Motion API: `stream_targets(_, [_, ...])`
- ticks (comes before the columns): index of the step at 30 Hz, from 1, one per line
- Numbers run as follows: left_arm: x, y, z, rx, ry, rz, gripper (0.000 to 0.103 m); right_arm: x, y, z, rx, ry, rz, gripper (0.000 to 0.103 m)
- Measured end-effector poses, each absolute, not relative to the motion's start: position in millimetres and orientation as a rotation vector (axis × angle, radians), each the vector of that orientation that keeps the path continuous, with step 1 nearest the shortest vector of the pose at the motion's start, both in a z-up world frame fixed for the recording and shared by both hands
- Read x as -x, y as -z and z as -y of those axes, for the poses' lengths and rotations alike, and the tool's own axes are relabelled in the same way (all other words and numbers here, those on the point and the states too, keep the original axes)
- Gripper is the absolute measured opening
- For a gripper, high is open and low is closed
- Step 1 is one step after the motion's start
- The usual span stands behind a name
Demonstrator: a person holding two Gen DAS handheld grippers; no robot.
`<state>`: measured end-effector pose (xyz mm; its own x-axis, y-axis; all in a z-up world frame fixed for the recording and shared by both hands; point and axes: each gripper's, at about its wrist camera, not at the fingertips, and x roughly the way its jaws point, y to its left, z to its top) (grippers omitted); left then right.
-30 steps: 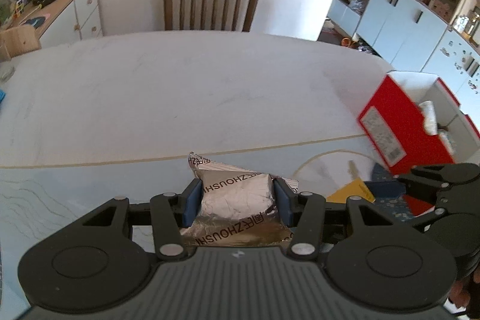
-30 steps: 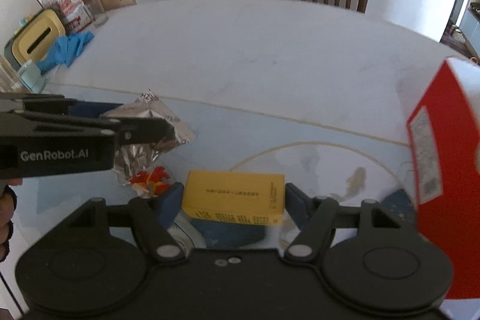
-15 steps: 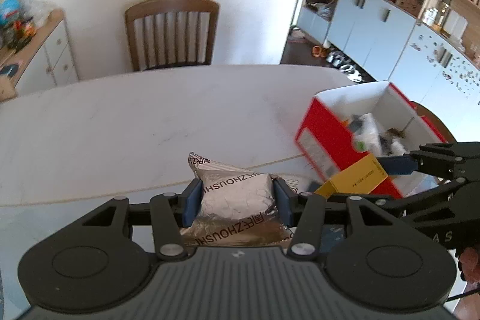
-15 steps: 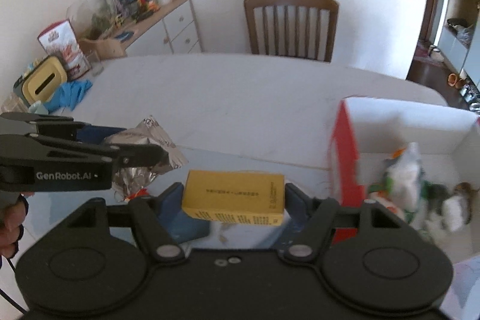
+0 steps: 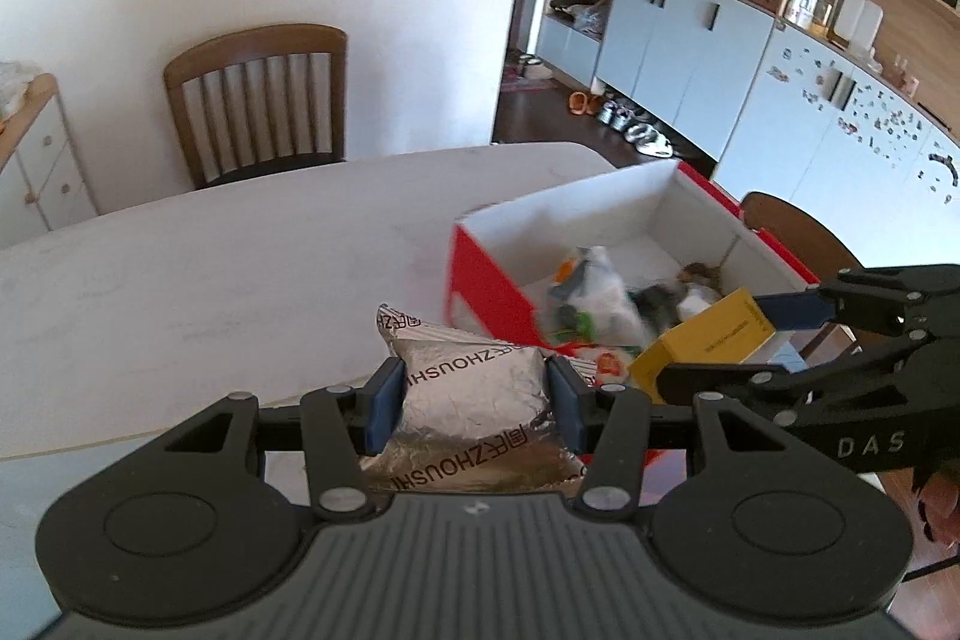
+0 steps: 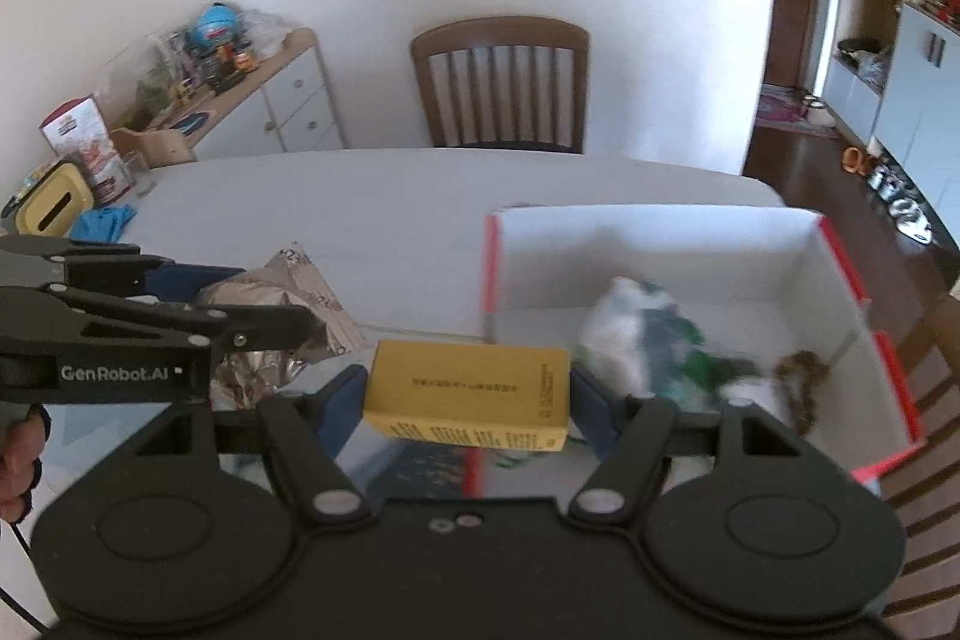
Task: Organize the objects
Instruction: 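Carry the foil bag and yellow box with both grippers toward the shoebox, then open both grippers to drop the foil bag and yellow box into the box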
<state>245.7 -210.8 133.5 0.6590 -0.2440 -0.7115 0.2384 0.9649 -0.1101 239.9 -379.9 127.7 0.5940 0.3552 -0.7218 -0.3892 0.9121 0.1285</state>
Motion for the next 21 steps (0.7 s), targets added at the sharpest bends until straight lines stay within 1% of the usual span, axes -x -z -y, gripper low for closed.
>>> stream_targets(11, [-275,-112,287,-0.012,0.288,-0.846,0.051,-263,-115,466,0.060,-0.350,-0.836,0.071])
stream_targets(21, [-297,-87,348,-0.076,0.293,-0.908,0.051,-311,-83,499,0.090,-0.322,-0.890,0.071])
